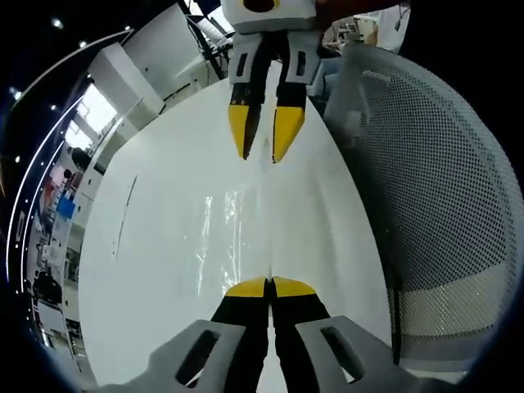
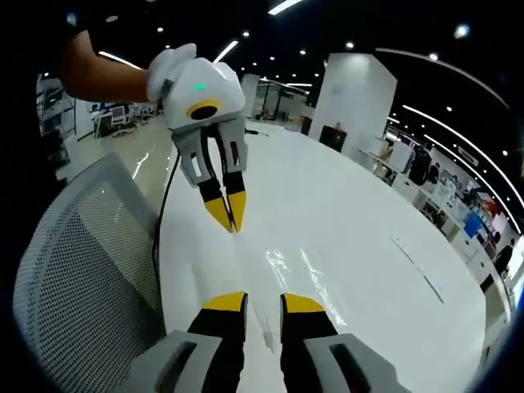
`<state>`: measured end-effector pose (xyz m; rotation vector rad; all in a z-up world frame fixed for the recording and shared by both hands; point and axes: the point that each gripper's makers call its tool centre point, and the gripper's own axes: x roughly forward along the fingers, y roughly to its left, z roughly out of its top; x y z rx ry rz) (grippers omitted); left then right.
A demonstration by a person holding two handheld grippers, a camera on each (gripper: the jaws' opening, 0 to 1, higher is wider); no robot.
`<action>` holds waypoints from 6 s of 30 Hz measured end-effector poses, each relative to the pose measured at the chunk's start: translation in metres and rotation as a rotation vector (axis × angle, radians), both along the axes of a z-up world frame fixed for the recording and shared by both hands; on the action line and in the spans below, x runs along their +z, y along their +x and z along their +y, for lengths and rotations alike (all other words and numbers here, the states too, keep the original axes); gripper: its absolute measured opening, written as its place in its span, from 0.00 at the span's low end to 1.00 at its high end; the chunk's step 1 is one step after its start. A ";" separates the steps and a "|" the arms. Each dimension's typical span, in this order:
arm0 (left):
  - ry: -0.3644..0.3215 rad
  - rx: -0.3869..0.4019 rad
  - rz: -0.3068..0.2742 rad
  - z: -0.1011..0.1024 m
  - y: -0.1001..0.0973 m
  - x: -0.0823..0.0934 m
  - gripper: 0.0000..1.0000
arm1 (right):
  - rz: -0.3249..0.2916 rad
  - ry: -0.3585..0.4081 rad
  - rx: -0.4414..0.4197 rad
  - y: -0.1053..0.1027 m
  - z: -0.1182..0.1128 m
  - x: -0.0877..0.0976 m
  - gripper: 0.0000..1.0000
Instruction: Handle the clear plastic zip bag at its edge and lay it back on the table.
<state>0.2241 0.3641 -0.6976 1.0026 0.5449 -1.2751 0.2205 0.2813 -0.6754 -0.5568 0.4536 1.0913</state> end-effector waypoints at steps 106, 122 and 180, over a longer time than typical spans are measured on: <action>-0.123 -0.047 -0.103 -0.064 -0.019 0.004 0.00 | 0.014 0.021 -0.050 0.012 0.012 0.004 0.00; -0.113 -0.029 -0.115 -0.058 -0.016 0.001 0.00 | -0.055 0.050 -0.090 0.029 0.008 0.029 0.00; -0.143 0.066 -0.053 -0.045 -0.003 0.000 0.00 | -0.165 0.010 -0.100 0.039 0.009 0.042 0.00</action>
